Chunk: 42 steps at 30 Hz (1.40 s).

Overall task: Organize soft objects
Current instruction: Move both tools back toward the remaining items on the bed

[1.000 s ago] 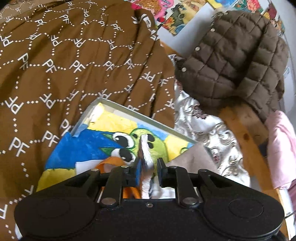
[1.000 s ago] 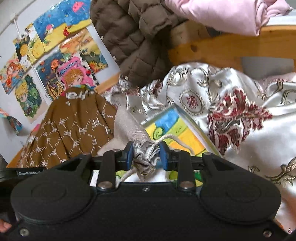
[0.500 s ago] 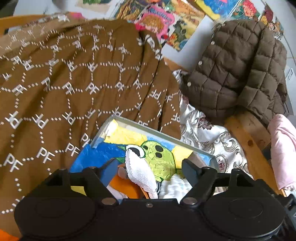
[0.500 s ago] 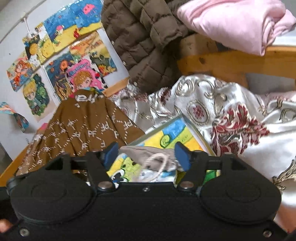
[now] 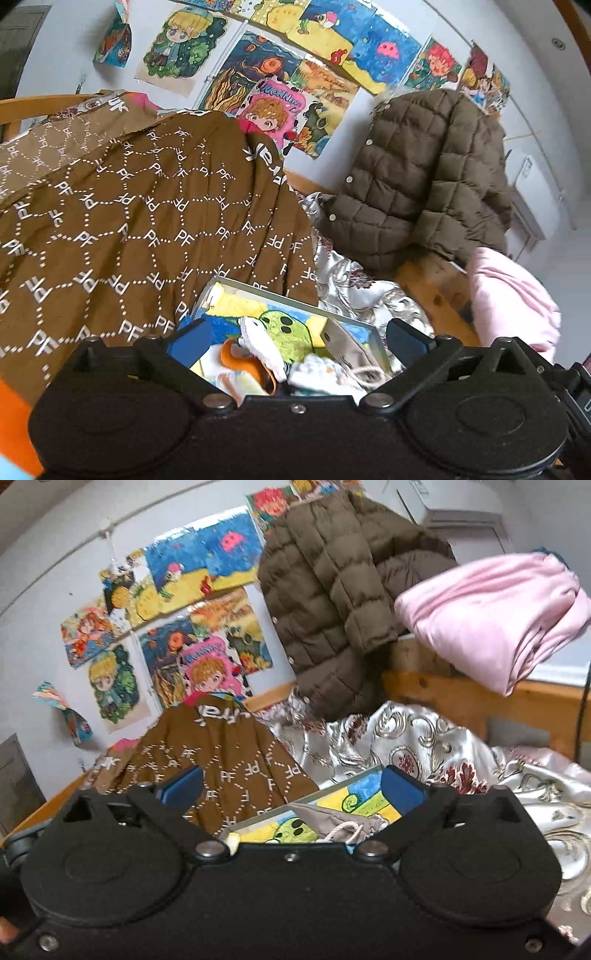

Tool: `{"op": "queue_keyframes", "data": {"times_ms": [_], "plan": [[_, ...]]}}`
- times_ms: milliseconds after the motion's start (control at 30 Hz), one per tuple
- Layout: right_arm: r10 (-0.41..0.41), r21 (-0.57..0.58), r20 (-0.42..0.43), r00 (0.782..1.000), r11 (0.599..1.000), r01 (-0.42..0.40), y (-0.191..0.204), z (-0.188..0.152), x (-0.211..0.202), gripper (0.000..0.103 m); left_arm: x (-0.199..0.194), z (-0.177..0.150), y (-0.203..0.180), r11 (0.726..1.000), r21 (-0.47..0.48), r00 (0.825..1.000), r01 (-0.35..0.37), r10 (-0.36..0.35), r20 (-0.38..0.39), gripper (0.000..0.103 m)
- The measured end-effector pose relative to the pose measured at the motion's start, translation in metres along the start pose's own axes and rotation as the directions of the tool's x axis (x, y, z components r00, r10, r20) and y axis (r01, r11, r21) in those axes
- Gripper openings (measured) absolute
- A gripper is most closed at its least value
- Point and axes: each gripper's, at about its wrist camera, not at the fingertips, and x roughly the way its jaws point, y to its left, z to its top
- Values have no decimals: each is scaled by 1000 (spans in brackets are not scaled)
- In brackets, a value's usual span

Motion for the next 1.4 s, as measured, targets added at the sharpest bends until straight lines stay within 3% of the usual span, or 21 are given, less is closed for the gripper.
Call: {"op": "queue_keyframes", "data": {"times_ms": [333,600,767,967,1100,1200,1300,1400], "plan": [[-5,-46,38,999,999,7,21,-3,-95,103,-88,-24,22,999,41,999,37,-36,-14,102],[-38,-105,27,999,994,40,31,-28,-142,103,-135,-53,59,996,89,995,-17,26,-99,102],[-56,-140,10,998,989,56,33,-48,-167,103,-153,-65,78,991,125,972,-45,72,-223,102],[-88,-203,-46,995,976,77,39,-76,-193,103,-173,-84,97,986,154,948,-66,110,-299,102],[-110,-242,-118,987,967,79,48,-94,-203,103,-183,-97,102,970,201,926,-141,201,-321,102],[-151,-251,-207,967,963,97,50,-111,-209,103,-188,-100,99,952,264,919,-157,238,-314,102],[-192,-275,-277,941,955,114,55,-127,-213,103,-188,-104,93,916,357,911,-183,294,-289,102],[-208,-298,-322,924,948,110,60,-136,-218,103,-183,-107,92,882,418,888,-219,358,-288,102]]}}
